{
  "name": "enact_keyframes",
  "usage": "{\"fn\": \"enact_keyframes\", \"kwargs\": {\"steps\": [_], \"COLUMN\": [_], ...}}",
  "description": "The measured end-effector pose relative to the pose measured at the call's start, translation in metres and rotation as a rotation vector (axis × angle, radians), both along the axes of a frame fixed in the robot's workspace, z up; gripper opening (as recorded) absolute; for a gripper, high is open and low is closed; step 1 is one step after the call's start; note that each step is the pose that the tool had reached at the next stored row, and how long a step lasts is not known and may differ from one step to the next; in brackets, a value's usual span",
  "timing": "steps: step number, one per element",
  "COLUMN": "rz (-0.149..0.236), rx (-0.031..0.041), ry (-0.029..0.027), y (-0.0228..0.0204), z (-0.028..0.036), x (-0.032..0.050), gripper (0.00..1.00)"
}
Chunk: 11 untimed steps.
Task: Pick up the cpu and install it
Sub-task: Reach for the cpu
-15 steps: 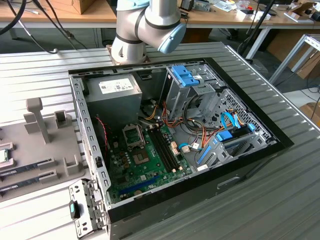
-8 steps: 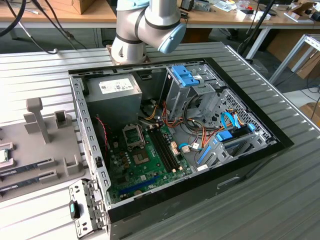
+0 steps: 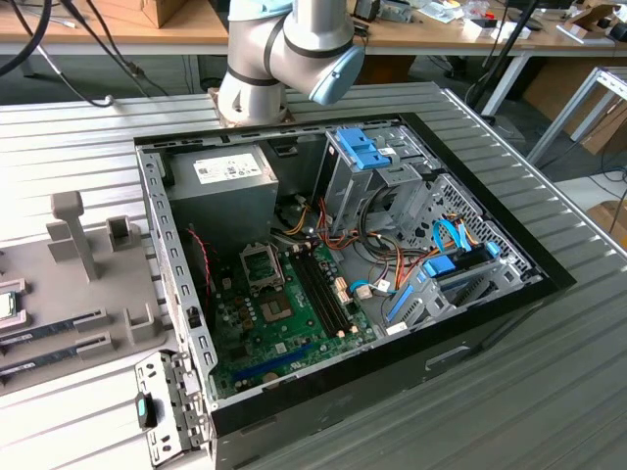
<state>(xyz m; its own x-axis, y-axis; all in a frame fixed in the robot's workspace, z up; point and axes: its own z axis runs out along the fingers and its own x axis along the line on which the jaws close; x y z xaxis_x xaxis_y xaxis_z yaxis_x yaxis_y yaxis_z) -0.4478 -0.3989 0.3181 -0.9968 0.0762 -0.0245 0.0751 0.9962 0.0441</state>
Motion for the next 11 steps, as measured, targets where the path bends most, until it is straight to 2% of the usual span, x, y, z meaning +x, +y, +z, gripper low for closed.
{"fn": "enact_keyframes", "kwargs": {"steps": [11], "rz": [0.0], "rx": [0.0], "ry": [0.0], "y": [0.0], "z": [-0.0033], "x": [-0.0004], "gripper": [0.11]}}
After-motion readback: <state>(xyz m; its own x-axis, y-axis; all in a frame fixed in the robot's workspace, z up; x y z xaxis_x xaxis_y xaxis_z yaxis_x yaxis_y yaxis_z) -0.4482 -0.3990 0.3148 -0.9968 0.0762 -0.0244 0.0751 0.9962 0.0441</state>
